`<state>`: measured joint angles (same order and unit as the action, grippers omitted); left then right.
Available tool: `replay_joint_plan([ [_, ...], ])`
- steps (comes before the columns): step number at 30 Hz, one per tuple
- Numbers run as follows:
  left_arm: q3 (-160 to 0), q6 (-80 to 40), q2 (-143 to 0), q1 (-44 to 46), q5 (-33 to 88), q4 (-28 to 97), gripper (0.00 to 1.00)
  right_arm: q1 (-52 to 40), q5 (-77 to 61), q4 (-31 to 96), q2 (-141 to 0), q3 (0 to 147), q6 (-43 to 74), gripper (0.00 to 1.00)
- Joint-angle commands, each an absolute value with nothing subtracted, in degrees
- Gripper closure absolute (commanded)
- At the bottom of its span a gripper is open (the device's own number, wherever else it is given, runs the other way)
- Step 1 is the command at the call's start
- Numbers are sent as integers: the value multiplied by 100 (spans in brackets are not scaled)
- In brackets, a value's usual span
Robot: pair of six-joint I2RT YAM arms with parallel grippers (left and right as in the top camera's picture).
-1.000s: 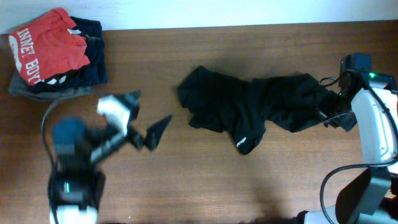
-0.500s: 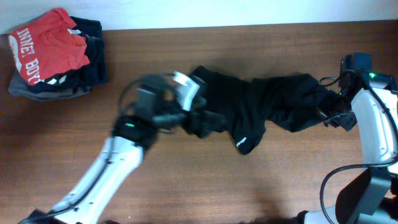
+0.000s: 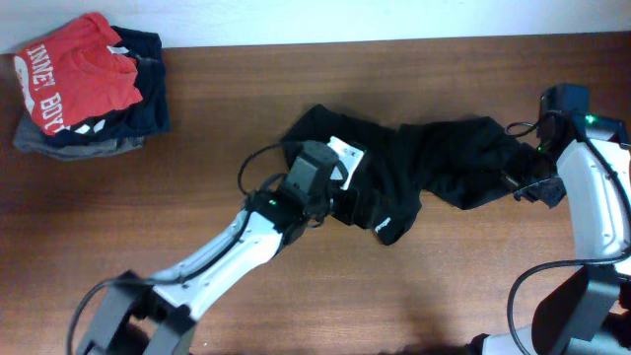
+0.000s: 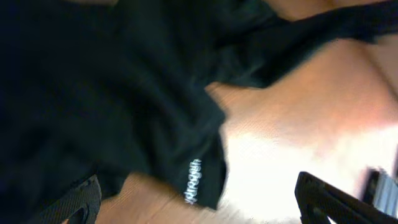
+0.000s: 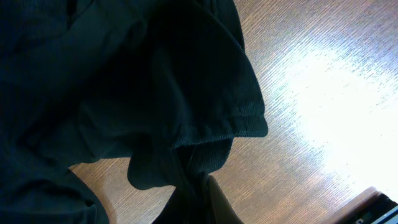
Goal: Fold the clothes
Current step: 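Reach the left gripper to the shirt's middle and grasp it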
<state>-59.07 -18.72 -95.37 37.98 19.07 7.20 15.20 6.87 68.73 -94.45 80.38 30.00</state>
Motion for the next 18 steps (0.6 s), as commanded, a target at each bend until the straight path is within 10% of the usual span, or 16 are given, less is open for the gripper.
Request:
replay_joint_plan([
  [1, -6519, -2764, -10018, 3789, 1365, 1243, 1, 1507, 819, 6873, -9406, 8003, 3026, 94],
  [18, -8840, -3607, -11872, 4379, 414, 3798, 1, 1507, 821, 6917, -9406, 8003, 3026, 94],
])
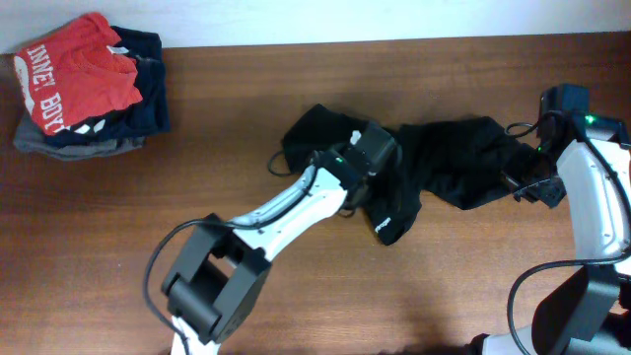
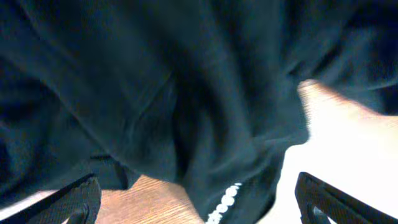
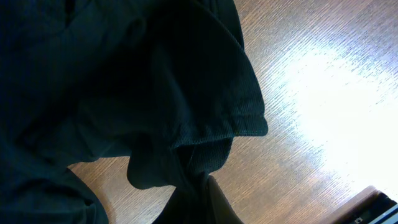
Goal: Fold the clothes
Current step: 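Reach the left gripper to the shirt's middle and grasp it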
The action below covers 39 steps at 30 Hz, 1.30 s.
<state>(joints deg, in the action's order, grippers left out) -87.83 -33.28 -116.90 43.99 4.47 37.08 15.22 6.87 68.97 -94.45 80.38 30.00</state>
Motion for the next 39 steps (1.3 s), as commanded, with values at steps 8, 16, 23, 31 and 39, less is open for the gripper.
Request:
replay_joint_plan([
  [8, -8840, -3966, -11946, 4484, 1004, 4038, 1, 1507, 819, 6875, -9406, 8003, 3026, 94],
  [16, -8840, -4423, -12258, 4499, 1275, 3953, 4, 1507, 819, 6875, -9406, 8003, 3026, 94],
  [23, -8840, -4528, -12333, 4512, 1269, 3900, 4, 1505, 819, 6869, -9406, 8003, 3026, 93],
  [31, -8844, -4565, -12540, 4517, 1597, 3514, 11, 1507, 819, 6871, -9406, 8003, 3026, 93],
  [39, -8847, -4584, -12554, 4517, 1619, 3417, 29, 1505, 816, 6879, -9406, 8003, 3026, 93],
])
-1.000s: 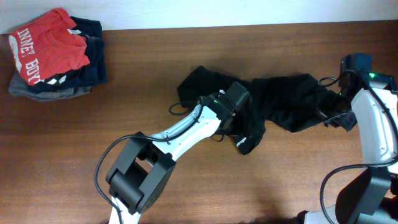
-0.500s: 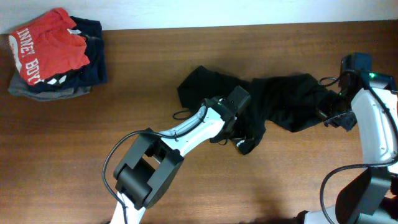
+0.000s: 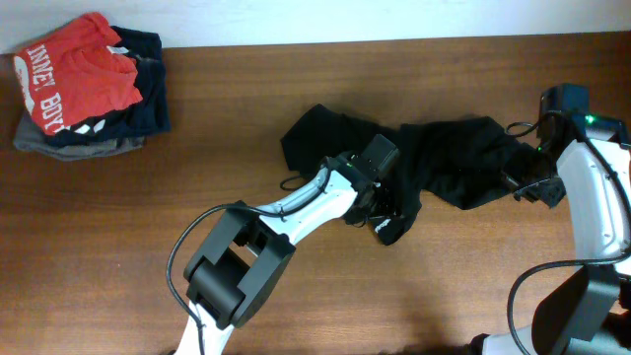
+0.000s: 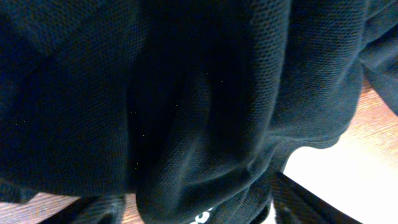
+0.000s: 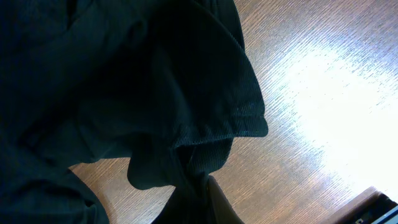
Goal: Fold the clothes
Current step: 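Reach the left gripper to the shirt's middle and grasp it, then lift the grasped fabric with the left gripper toward the far side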
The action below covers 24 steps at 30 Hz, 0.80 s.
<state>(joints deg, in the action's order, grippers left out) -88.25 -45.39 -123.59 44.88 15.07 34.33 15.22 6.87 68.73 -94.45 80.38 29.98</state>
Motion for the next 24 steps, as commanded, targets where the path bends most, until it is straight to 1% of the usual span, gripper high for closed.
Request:
replay_joint_plan([
  [1, -8847, -4582, -12558, 4517, 1636, 3406, 32, 1505, 814, 6879, -9406, 8003, 3026, 93],
  [4, -8847, -4582, -12569, 4517, 1658, 3404, 39, 1505, 816, 6877, -9406, 8003, 3026, 93],
  [5, -8847, -4580, -12569, 4517, 1658, 3404, 46, 1505, 816, 6877, -9406, 8003, 3026, 93],
  [7, -8844, -4580, -12569, 4517, 1662, 3406, 57, 1505, 816, 6877, -9406, 8003, 3026, 93],
  [8, -8847, -4580, -12569, 4517, 1678, 3406, 64, 1505, 816, 6877, -9406, 8003, 3026, 93],
  [11, -8858, -4576, -12567, 4510, 1680, 3415, 94, 1505, 816, 6877, -9406, 8003, 3026, 93],
  [12, -8895, -4554, -12567, 4504, 1680, 3444, 99, 1505, 819, 6875, -9406, 8003, 3026, 93],
  [14, -9026, -4517, -12567, 4477, 1678, 3564, 99, 1505, 816, 6871, -9406, 8003, 3026, 93],
  [17, -9397, -4123, -12564, 4431, 1675, 3868, 99, 1505, 819, 6869, -9406, 8003, 3028, 93],
  [21, -10228, -3570, -12564, 4357, 1621, 4731, 99, 1505, 808, 6877, -9406, 8003, 3026, 94],
  [24, -10936, -3413, -12564, 4316, 1122, 5522, 100, 1500, 655, 6947, -9400, 8003, 3026, 96],
])
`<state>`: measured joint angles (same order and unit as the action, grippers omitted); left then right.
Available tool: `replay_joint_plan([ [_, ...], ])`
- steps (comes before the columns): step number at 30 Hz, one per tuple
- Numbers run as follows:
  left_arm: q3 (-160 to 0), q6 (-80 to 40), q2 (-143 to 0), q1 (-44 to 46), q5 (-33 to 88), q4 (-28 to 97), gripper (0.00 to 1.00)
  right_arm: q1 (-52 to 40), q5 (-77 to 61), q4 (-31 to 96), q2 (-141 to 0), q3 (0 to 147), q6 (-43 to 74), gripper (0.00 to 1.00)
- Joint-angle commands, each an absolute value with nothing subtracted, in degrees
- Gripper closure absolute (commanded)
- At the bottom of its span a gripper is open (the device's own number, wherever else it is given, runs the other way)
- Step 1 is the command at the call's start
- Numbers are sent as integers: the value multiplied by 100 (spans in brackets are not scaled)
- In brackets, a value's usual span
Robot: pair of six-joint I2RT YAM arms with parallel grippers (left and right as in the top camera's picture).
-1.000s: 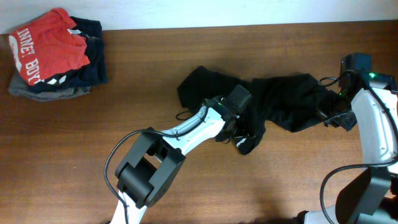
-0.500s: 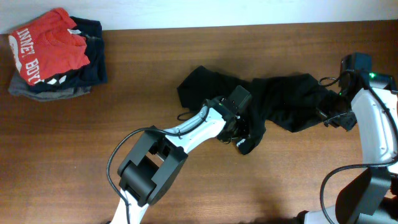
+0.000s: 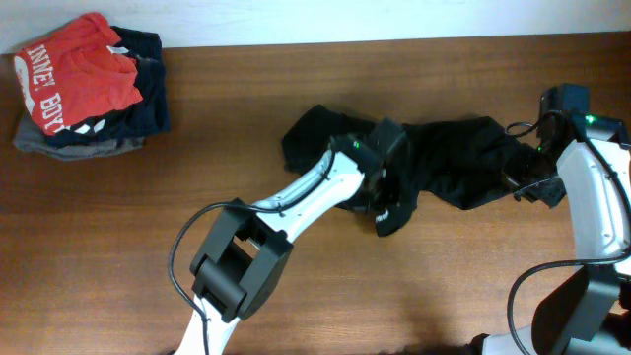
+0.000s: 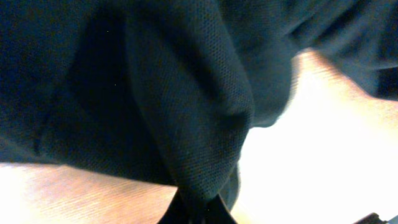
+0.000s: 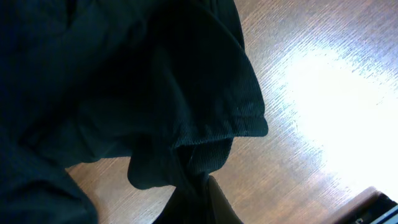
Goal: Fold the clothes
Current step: 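Lift the grasped fabric with the left gripper toward the far side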
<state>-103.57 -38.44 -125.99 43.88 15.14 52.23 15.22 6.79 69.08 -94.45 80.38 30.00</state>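
A crumpled black garment (image 3: 434, 168) lies across the middle of the brown table (image 3: 197, 207). My left gripper (image 3: 379, 163) is shut on a fold of its lower middle part; in the left wrist view the black cloth (image 4: 186, 112) bunches into the closed fingers (image 4: 198, 213). My right gripper (image 3: 521, 176) is shut on the garment's right end, where the ribbed hem (image 5: 230, 134) runs into the pinched fingertips (image 5: 214, 199). White lettering (image 3: 384, 214) shows on the lower flap.
A stack of folded clothes with a red printed shirt (image 3: 74, 74) on top sits at the far left corner. The table's far edge meets a white wall (image 3: 394, 18). Bare wood spreads in front of the garment.
My left gripper, then open and pressed low over the cloth, is now shut on a fold and sits slightly farther up the table. The right gripper has not moved.
My left gripper was open beside the garment's left part, then over its middle, then lower against the cloth near the lettered flap. Now it is shut on a fold there. My right gripper stayed shut on the right end throughout.
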Motion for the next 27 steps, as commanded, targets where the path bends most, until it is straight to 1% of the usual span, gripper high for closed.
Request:
replay_joint_plan([
  [1, -11192, -3369, -12564, 4294, 906, 5804, 99, 1500, 600, 6967, -9395, 8003, 3026, 96],
  [7, -12372, -3157, -12457, 4152, -246, 7041, 99, 1500, 561, 7105, -9286, 8003, 3026, 96],
  [10, -12717, -3157, -12324, 4066, -825, 7389, 100, 1500, 563, 7236, -9203, 8003, 3026, 96],
  [17, -12822, -3162, -11824, 3835, -2045, 7603, 100, 1494, 561, 7417, -8875, 8003, 3028, 96],
  [27, -12822, -3164, -10919, 3583, -2832, 7701, 99, 1385, 563, 7415, -7867, 8003, 3028, 96],
])
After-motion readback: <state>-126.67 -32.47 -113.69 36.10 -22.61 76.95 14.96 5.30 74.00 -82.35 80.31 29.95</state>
